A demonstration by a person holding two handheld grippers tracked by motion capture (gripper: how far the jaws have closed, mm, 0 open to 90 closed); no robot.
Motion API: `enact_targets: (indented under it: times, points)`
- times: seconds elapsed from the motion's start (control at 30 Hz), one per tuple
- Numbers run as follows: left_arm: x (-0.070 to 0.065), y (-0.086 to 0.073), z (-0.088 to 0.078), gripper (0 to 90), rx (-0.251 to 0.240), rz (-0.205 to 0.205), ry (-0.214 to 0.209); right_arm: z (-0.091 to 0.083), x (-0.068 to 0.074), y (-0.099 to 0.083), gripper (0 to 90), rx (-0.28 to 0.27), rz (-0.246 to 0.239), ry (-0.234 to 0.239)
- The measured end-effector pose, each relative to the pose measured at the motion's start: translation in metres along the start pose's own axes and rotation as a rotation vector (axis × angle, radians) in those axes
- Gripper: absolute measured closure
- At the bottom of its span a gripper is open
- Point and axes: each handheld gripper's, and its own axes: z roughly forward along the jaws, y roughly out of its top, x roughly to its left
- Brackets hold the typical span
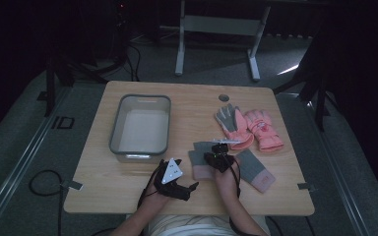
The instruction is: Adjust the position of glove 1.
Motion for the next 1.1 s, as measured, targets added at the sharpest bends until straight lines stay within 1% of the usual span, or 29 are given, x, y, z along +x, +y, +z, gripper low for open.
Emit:
enact_targets:
  times: [0.03, 0.1, 0.17, 0.23, 0.27, 0.3, 0.37, 0.4, 0.43, 0.47, 0.53, 0.57, 0.6, 0.63, 0.67, 0.7, 0.73, 0.8, 0.83, 0.87, 0.9, 0.97, 1.07, 1.1]
  points:
    - [0.000, 0.000, 0.000, 1.0, 0.000, 0.000, 0.000, 0.000, 0.000, 0.000, 83.4, -0.005, 0.004, -0.006]
    - [0.000, 0.000, 0.000, 1.0, 0.000, -0.001, -0.002, 0.001, 0.001, 0.000, 82.4, -0.013, -0.003, -0.013]
    - [0.000, 0.000, 0.000, 1.0, 0.001, -0.002, -0.004, 0.002, 0.001, -0.002, 81.3, -0.023, 0.007, -0.013]
    - [0.000, 0.000, 0.000, 1.0, 0.001, -0.002, -0.004, 0.002, 0.001, -0.002, 80.4, -0.027, 0.006, -0.016]
    - [0.000, 0.000, 0.000, 1.0, 0.001, -0.001, -0.005, 0.002, 0.002, -0.003, 79.1, -0.032, 0.000, -0.018]
    - [0.000, 0.000, 0.000, 1.0, 0.001, -0.001, -0.006, 0.000, 0.003, -0.001, 74.9, -0.031, 0.002, -0.015]
    - [0.000, 0.000, 0.000, 1.0, 0.001, -0.001, -0.007, -0.007, 0.002, 0.002, 71.7, -0.042, -0.014, 0.003]
    - [0.001, 0.000, 0.000, 1.0, -0.001, -0.001, -0.008, -0.011, 0.001, 0.005, 71.3, -0.057, -0.030, 0.021]
    - [0.001, 0.000, 0.000, 1.0, -0.002, -0.002, -0.009, -0.015, -0.001, 0.008, 69.6, -0.067, -0.057, 0.037]
    - [0.001, 0.000, 0.000, 1.0, -0.001, -0.003, -0.010, -0.020, -0.004, 0.013, 69.4, -0.068, -0.085, 0.041]
    - [0.001, 0.000, 0.000, 1.0, 0.005, 0.000, -0.014, -0.029, -0.014, 0.022, 69.6, -0.079, -0.131, 0.090]
    - [0.001, 0.000, 0.000, 1.0, 0.004, 0.000, -0.013, -0.033, -0.019, 0.027, 71.0, -0.086, -0.162, 0.084]
    - [0.001, 0.000, 0.000, 1.0, 0.004, 0.001, -0.013, -0.038, -0.024, 0.031, 71.3, -0.097, -0.190, 0.099]
    - [0.001, 0.000, 0.001, 1.0, 0.003, -0.001, -0.014, -0.042, -0.028, 0.035, 70.4, -0.100, -0.221, 0.136]
    - [0.001, 0.000, 0.000, 1.0, 0.004, -0.002, -0.014, -0.045, -0.032, 0.038, 69.9, -0.100, -0.261, 0.149]
    - [0.001, 0.000, 0.001, 1.0, 0.006, -0.001, -0.015, -0.049, -0.036, 0.041, 70.6, -0.105, -0.300, 0.134]
    - [0.001, 0.000, 0.001, 1.0, 0.007, -0.002, -0.016, -0.051, -0.041, 0.044, 70.7, -0.097, -0.338, 0.132]
    - [0.001, 0.000, 0.001, 1.0, 0.008, -0.001, -0.017, -0.058, -0.052, 0.046, 70.9, -0.094, -0.403, 0.159]
    - [0.001, 0.000, 0.001, 1.0, 0.008, -0.001, -0.017, -0.058, -0.052, 0.046, 70.9, -0.094, -0.403, 0.159]
    - [0.001, 0.000, 0.001, 1.0, 0.007, -0.003, -0.018, -0.061, -0.057, 0.046, 70.8, -0.083, -0.422, 0.168]
    - [0.001, 0.000, 0.001, 1.0, 0.008, -0.003, -0.018, -0.067, -0.070, 0.043, 70.5, -0.064, -0.463, 0.188]
    - [0.001, 0.000, 0.001, 1.0, 0.008, -0.003, -0.019, -0.072, -0.082, 0.039, 69.8, -0.043, -0.493, 0.183]
    - [0.001, 0.001, 0.001, 1.0, 0.010, -0.003, -0.019, -0.080, -0.099, 0.031, 68.0, -0.027, -0.501, 0.199]
    - [0.001, 0.000, 0.001, 1.0, 0.009, -0.003, -0.018, -0.082, -0.103, 0.028, 67.7, -0.023, -0.513, 0.196]
